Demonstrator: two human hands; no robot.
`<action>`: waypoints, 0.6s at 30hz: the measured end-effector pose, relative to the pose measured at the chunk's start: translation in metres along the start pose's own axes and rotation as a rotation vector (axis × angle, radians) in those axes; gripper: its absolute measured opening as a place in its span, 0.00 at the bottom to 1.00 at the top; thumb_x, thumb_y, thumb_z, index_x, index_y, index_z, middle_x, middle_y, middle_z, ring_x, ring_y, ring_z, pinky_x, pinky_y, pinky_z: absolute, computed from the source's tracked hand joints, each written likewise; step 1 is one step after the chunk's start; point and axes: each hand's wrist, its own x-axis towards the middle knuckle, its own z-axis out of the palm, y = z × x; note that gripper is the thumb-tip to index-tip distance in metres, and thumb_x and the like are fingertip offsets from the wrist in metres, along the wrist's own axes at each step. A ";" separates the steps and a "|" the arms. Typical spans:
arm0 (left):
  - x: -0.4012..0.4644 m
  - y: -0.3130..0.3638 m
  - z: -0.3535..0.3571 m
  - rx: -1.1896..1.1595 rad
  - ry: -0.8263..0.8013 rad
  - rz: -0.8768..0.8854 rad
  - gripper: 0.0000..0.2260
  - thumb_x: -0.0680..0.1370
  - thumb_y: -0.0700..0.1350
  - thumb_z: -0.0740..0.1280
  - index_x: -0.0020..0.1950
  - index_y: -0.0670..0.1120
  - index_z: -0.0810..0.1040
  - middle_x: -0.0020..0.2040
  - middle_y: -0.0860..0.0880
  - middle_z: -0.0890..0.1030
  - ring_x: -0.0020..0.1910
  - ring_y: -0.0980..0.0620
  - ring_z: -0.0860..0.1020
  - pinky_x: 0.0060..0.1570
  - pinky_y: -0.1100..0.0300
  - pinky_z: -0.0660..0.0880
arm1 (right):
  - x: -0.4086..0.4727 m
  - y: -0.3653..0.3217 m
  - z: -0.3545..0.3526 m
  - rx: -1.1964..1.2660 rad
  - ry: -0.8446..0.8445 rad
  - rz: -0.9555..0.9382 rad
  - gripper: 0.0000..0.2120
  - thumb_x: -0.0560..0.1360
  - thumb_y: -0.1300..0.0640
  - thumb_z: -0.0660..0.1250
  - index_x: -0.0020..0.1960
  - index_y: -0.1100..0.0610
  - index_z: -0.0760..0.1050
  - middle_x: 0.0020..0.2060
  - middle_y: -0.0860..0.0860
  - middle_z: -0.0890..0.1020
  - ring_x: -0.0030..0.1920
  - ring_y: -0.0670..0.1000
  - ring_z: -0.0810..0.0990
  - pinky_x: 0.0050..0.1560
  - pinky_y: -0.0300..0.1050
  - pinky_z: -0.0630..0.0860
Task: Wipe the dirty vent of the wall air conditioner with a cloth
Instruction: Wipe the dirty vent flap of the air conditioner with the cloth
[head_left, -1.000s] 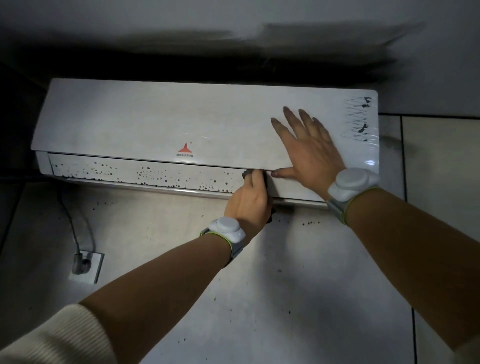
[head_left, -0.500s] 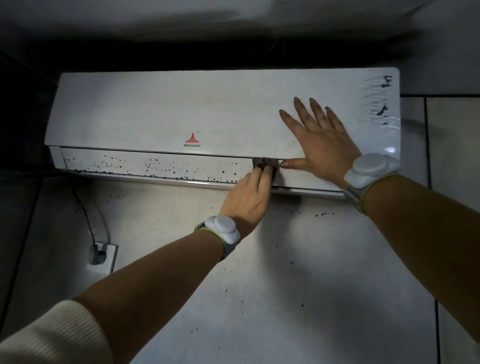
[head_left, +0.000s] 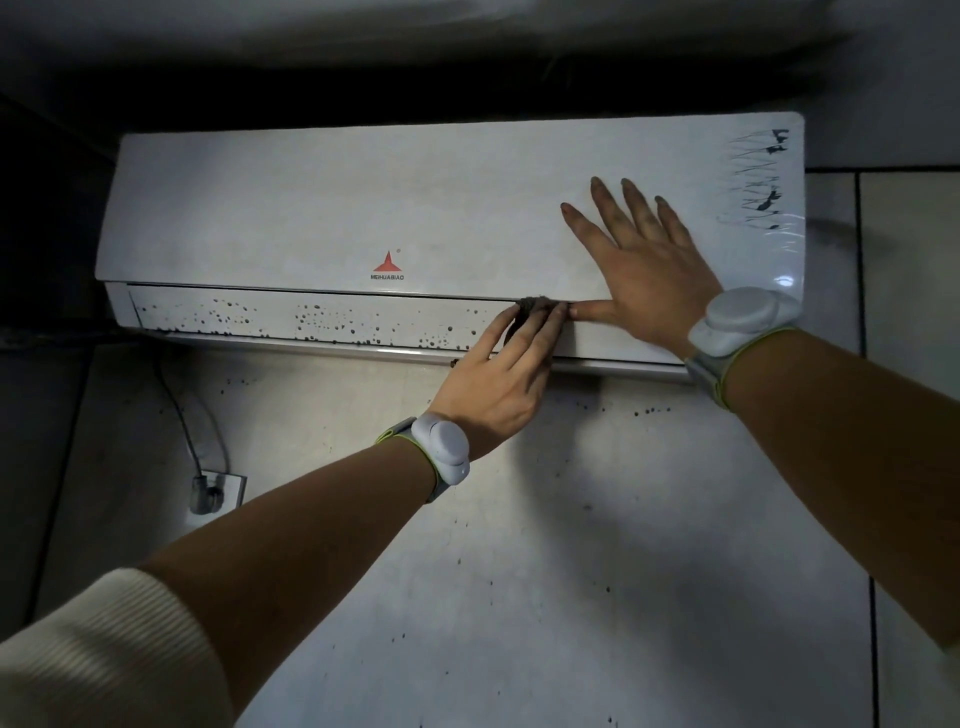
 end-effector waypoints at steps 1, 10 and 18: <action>-0.001 0.000 0.001 -0.017 -0.005 0.002 0.20 0.85 0.38 0.51 0.74 0.31 0.69 0.79 0.33 0.64 0.78 0.35 0.66 0.77 0.40 0.63 | 0.000 0.000 -0.001 0.000 -0.003 0.002 0.50 0.73 0.28 0.62 0.82 0.45 0.39 0.83 0.53 0.40 0.82 0.58 0.39 0.80 0.61 0.43; -0.019 -0.010 0.011 -0.069 -0.105 -0.018 0.25 0.85 0.38 0.50 0.81 0.32 0.49 0.82 0.33 0.52 0.82 0.35 0.54 0.80 0.43 0.58 | 0.000 0.002 0.003 -0.004 0.010 -0.001 0.49 0.74 0.29 0.63 0.82 0.45 0.39 0.83 0.52 0.40 0.82 0.58 0.39 0.80 0.61 0.43; -0.033 -0.021 0.010 -0.087 -0.182 -0.033 0.25 0.85 0.39 0.42 0.82 0.32 0.48 0.83 0.33 0.49 0.83 0.35 0.50 0.80 0.43 0.57 | -0.001 0.001 0.002 -0.002 0.003 0.010 0.49 0.74 0.29 0.63 0.82 0.45 0.39 0.83 0.53 0.40 0.82 0.58 0.39 0.80 0.61 0.44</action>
